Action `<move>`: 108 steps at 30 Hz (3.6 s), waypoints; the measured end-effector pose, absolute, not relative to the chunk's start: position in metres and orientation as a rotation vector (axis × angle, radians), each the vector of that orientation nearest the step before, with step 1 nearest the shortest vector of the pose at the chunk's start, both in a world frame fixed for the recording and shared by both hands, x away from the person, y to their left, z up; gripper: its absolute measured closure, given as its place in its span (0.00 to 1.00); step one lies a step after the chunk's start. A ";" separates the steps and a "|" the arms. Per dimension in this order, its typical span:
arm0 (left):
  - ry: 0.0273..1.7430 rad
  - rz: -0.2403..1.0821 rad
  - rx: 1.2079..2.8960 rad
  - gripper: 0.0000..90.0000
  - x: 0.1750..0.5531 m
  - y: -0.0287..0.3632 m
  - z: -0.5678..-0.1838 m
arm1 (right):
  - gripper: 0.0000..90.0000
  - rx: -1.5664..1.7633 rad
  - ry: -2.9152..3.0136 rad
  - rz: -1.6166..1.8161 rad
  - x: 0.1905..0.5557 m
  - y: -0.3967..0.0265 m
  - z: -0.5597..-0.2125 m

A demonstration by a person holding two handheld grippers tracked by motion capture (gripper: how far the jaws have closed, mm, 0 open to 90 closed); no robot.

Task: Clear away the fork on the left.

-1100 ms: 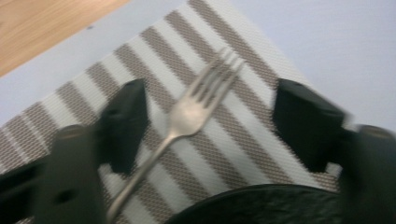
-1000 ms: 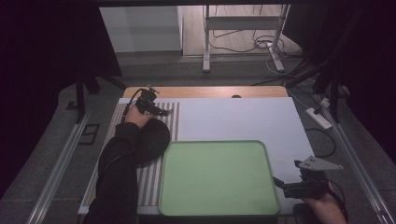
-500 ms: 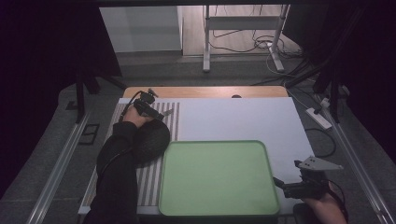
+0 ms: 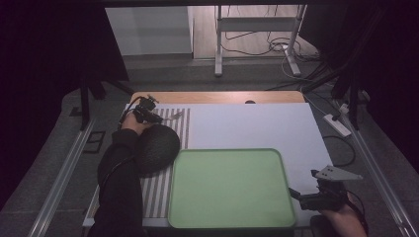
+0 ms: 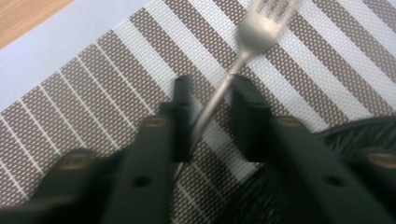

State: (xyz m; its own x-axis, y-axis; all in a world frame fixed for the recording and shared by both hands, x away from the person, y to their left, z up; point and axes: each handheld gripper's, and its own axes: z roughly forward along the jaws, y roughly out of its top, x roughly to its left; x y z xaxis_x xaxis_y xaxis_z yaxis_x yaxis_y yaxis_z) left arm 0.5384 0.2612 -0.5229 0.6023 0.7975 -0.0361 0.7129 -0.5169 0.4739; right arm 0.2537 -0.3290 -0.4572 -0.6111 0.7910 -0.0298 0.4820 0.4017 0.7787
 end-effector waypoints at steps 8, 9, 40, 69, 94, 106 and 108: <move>1.111 0.317 2.440 0.95 0.534 0.267 -0.522 | 0.00 1.092 2.270 1.071 0.254 -0.329 -0.457; 1.111 0.317 2.440 0.95 0.534 0.267 -0.522 | 0.00 1.092 2.270 1.071 0.254 -0.329 -0.457; 1.232 0.328 2.475 0.95 0.497 0.319 -0.477 | 0.00 1.080 2.274 1.059 0.253 -0.328 -0.457; 1.126 0.156 2.536 0.95 0.425 0.255 -0.449 | 0.00 1.060 2.285 1.040 0.253 -0.325 -0.458; 0.994 -0.014 2.648 0.95 0.352 0.130 -0.464 | 0.00 1.034 2.291 1.035 0.252 -0.324 -0.458; 0.929 -0.120 2.690 0.95 0.336 0.069 -0.478 | 0.00 1.016 2.300 1.031 0.252 -0.323 -0.458; 0.932 -0.133 2.692 0.95 0.335 0.066 -0.481 | 0.00 1.016 2.299 1.031 0.251 -0.322 -0.458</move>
